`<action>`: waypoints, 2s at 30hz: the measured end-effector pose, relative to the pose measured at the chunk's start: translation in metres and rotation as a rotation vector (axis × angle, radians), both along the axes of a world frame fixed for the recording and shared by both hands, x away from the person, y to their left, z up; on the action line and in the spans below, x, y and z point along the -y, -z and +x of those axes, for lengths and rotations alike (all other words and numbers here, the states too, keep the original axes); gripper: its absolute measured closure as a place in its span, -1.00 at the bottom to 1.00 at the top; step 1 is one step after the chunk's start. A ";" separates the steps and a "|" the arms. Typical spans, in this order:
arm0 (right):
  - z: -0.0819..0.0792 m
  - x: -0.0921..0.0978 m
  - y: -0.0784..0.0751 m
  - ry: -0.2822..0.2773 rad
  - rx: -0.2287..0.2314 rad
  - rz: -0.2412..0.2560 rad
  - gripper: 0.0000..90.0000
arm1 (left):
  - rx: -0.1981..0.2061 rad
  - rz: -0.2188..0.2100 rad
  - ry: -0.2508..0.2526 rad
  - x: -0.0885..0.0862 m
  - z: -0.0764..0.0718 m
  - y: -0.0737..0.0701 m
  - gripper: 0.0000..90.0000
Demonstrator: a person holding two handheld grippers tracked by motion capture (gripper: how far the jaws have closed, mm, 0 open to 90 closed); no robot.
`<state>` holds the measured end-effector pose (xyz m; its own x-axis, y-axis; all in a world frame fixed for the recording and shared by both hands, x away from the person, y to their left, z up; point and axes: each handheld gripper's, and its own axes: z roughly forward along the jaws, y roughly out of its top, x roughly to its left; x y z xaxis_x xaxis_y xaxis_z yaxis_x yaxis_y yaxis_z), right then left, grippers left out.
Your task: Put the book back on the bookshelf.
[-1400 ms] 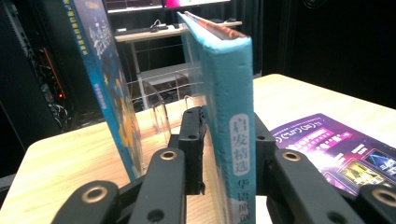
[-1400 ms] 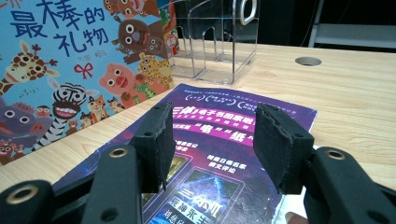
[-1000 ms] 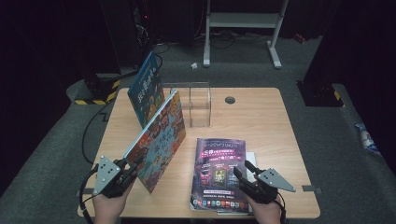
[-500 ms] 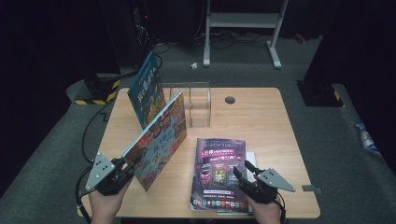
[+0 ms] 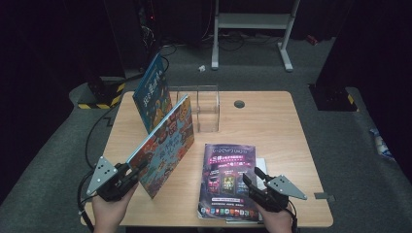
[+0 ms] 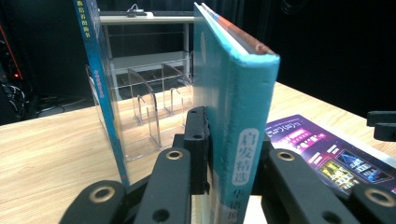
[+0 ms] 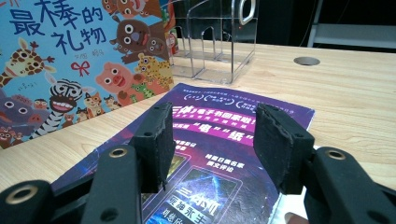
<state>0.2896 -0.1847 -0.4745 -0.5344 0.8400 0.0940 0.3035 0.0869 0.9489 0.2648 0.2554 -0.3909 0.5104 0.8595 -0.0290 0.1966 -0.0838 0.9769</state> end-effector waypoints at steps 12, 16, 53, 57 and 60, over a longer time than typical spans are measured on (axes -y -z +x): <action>0.000 0.002 -0.001 0.001 0.001 0.004 0.05 | 0.021 0.025 0.001 0.009 0.006 -0.005 0.71; 0.000 0.002 -0.001 0.000 0.001 0.005 0.05 | 0.021 0.029 -0.015 0.009 0.011 -0.006 0.72; 0.001 0.004 -0.002 0.003 -0.004 0.000 0.04 | 0.032 0.037 -0.036 0.019 0.033 -0.014 0.75; 0.006 0.007 -0.005 0.004 -0.008 -0.055 0.04 | 0.009 0.039 -0.024 0.017 0.034 -0.016 0.77; 0.007 0.013 -0.006 0.019 -0.005 -0.077 0.04 | 0.007 0.040 -0.016 0.017 0.035 -0.017 0.79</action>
<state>0.2970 -0.1974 -0.4687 -0.5182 0.8547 0.0314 0.3109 0.1541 0.9379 0.2999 0.2385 -0.3740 0.4965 0.8680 0.0090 0.1910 -0.1193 0.9743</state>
